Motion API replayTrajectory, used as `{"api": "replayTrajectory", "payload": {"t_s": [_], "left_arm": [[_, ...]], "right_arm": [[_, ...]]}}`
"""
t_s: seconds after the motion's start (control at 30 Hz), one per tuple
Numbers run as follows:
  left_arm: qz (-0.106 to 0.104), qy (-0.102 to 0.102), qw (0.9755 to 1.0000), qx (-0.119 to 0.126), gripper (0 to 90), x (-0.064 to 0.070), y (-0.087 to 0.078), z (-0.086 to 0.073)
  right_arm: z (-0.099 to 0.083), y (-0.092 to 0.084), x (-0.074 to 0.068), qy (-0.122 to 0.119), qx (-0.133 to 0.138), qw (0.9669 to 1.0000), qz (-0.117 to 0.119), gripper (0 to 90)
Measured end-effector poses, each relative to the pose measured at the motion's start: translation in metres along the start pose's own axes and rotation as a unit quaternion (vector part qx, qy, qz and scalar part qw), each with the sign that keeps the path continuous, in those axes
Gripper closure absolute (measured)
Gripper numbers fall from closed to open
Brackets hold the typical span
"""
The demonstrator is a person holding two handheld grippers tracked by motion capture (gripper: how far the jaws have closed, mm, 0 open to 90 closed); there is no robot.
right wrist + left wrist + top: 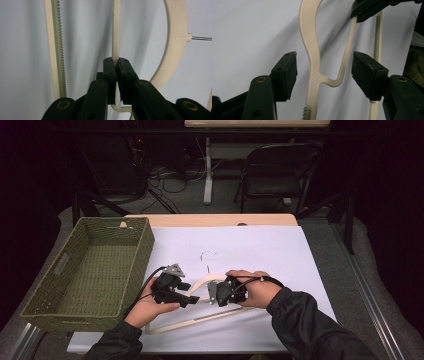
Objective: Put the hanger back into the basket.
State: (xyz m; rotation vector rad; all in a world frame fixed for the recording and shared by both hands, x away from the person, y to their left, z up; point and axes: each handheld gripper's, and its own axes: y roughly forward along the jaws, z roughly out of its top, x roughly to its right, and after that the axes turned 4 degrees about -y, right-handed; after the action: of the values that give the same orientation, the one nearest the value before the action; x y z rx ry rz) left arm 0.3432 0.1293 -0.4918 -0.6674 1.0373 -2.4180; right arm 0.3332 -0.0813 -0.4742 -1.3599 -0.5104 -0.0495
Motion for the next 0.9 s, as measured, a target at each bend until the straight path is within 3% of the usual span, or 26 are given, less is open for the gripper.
{"api": "replayTrajectory", "payload": {"t_s": [0.3,0.43,0.6,0.9], "left_arm": [[-0.007,0.01,0.9994,-0.032,43.5,-0.001,0.01,-0.004],[-0.007,0.016,0.9989,-0.044,48.7,0.0,0.013,-0.004],[-0.011,0.019,0.9987,-0.046,53.9,0.0,0.014,-0.004],[-0.011,0.026,0.9984,-0.049,55.3,0.001,0.012,-0.006]], "right_arm": [[0.001,-0.001,0.0,-0.007,-0.012,0.9999,0.0,85.3],[0.002,0.0,-0.001,-0.005,0.003,1.0,-0.001,85.3],[0.003,0.002,-0.001,-0.004,0.001,1.0,0.002,85.3],[0.004,0.001,-0.003,-0.011,0.001,0.9999,-0.005,85.1]]}}
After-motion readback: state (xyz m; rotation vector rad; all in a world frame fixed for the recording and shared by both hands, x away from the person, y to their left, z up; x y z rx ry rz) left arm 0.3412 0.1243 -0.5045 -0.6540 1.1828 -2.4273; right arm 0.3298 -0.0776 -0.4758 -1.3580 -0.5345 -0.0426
